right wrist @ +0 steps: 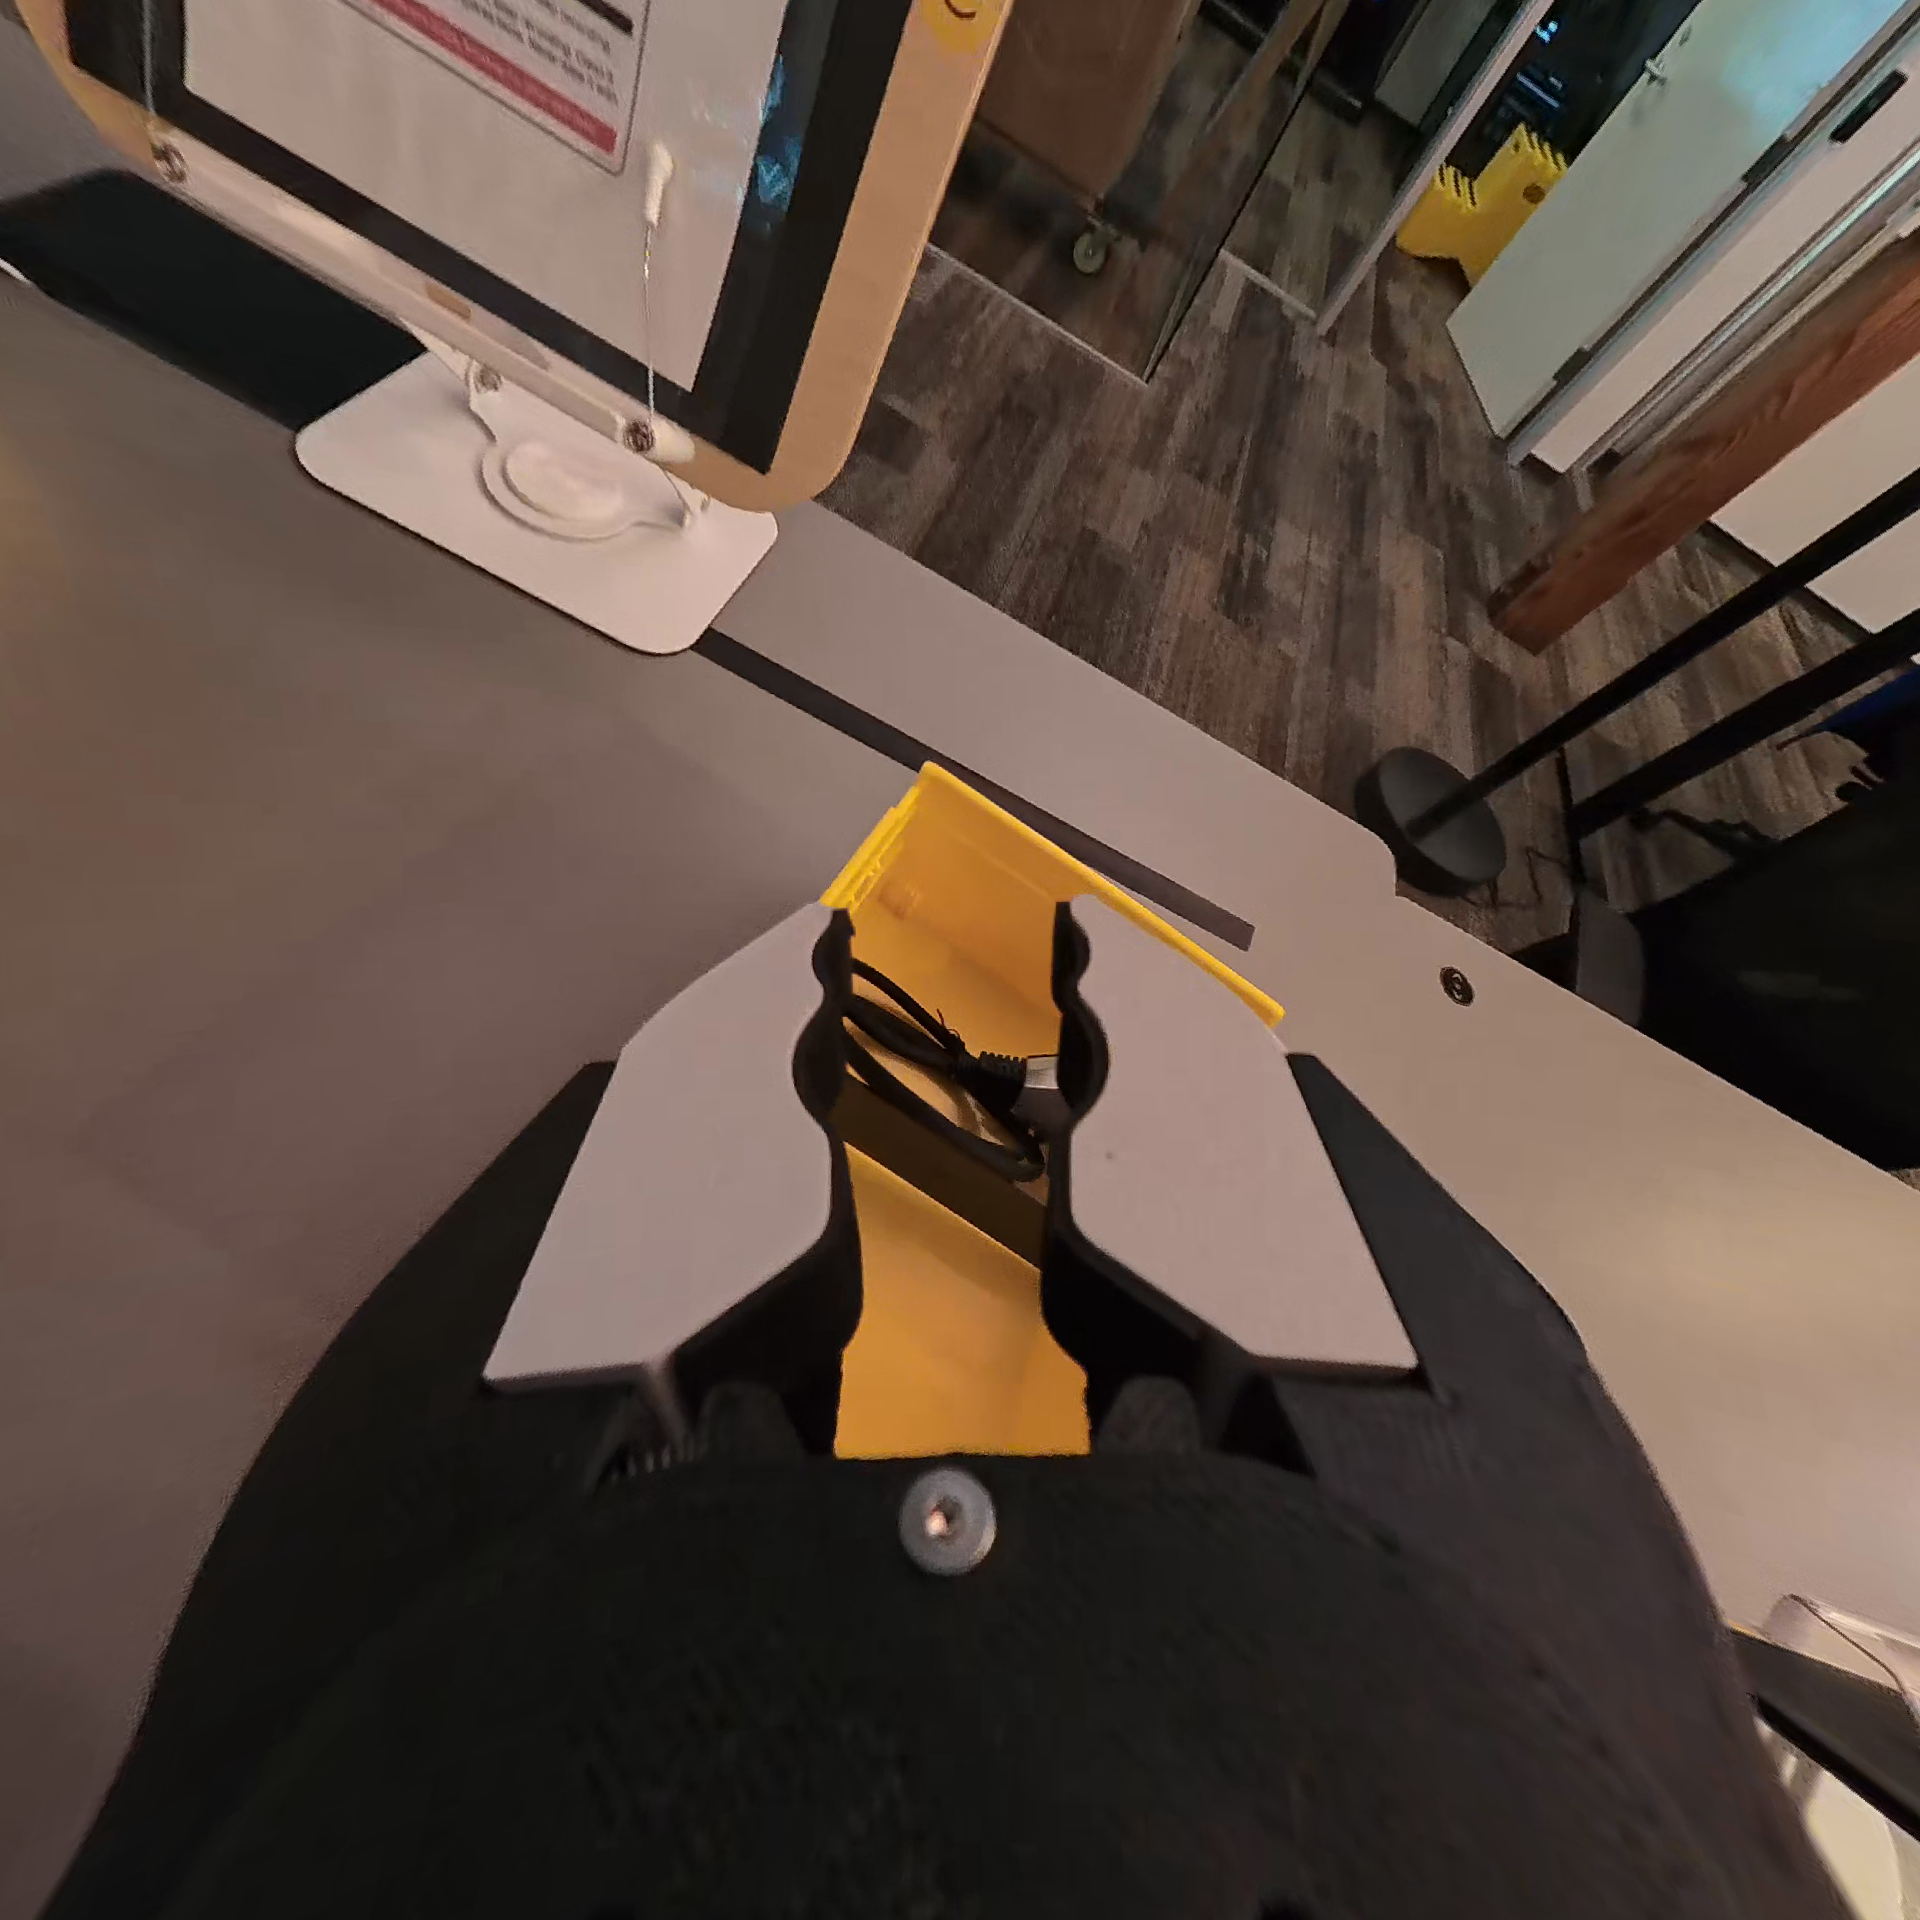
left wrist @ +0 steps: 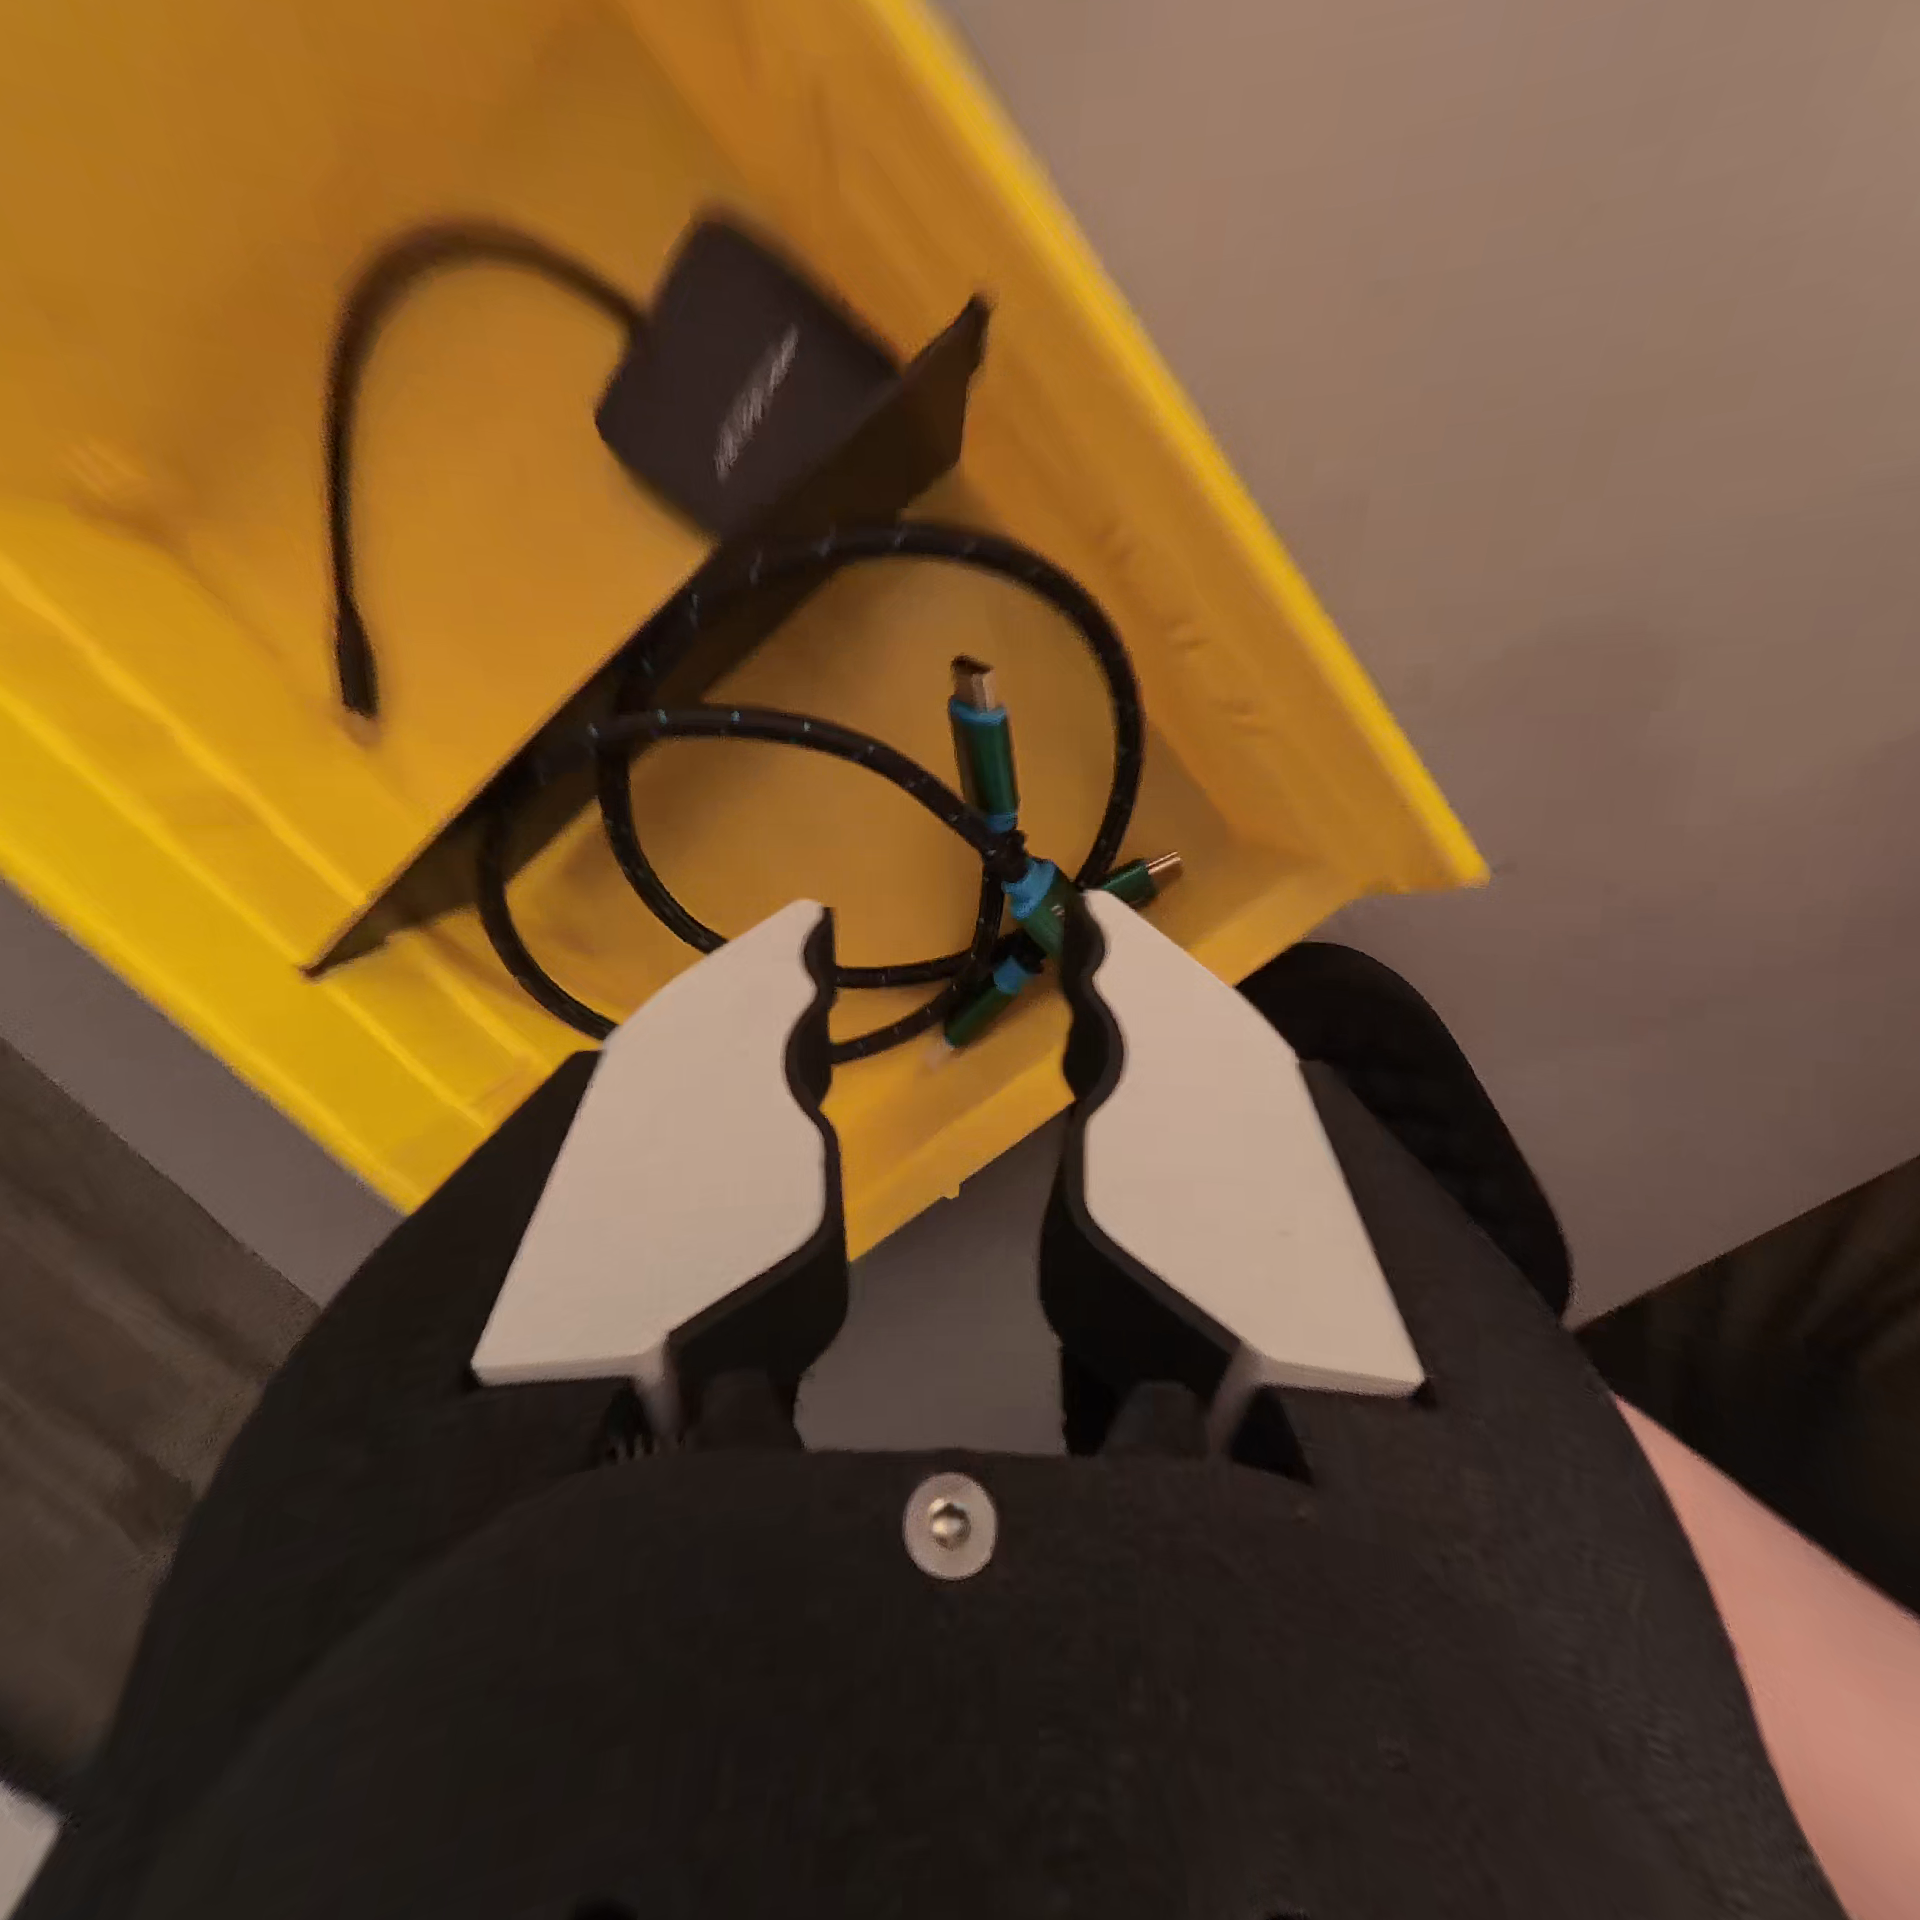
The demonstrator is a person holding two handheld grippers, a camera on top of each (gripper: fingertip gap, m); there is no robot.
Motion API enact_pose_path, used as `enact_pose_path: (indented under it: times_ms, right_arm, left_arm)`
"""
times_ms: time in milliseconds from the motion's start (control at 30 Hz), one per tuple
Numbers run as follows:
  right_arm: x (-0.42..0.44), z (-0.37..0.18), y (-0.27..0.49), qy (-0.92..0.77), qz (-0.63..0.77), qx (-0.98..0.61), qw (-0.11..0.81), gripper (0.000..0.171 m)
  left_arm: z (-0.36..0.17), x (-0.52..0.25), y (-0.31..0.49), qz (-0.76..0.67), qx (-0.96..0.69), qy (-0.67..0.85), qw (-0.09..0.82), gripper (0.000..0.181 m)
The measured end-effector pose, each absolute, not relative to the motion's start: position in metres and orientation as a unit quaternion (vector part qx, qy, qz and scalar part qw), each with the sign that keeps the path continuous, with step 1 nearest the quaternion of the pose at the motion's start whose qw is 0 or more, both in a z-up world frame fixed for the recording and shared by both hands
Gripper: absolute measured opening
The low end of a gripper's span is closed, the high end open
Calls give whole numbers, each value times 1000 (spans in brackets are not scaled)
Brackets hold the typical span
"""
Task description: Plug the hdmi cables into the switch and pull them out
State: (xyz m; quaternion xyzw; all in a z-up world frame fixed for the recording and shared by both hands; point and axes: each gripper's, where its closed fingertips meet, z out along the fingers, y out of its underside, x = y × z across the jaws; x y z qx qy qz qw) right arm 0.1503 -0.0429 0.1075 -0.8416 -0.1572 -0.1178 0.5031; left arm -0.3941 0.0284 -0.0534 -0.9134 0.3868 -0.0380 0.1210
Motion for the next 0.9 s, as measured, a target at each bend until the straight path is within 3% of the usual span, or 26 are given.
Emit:
enact_pose_path:
  times_ms: [200, 400, 433, 500, 667, 900]
  right_arm:
    - [151, 100, -38, -162, -126, -848, 488, 39]
    - [158, 100, -39, -157, -132, -849, 487, 37]
    - [159, 100, -39, -155, -134, -849, 487, 37]
    - [162, 100, -39, -154, -139, -849, 486, 36]
    - [167, 100, -39, -148, -145, -850, 485, 36]
    - [170, 102, -41, -145, -153, -848, 486, 36]
  left_arm:
    - [-96, -394, 42, -53, -948, 314, 23, 51]
    - [-110, -379, 43, -142, -944, 298, -21, 27]
    - [-107, -379, 42, -150, -943, 297, -20, 12]
    - [-101, -378, 38, -170, -937, 305, -16, 10]
    - [-69, -381, 26, -201, -922, 331, 33, 7]
    - [6, -374, 14, -180, -887, 374, 202, 6]
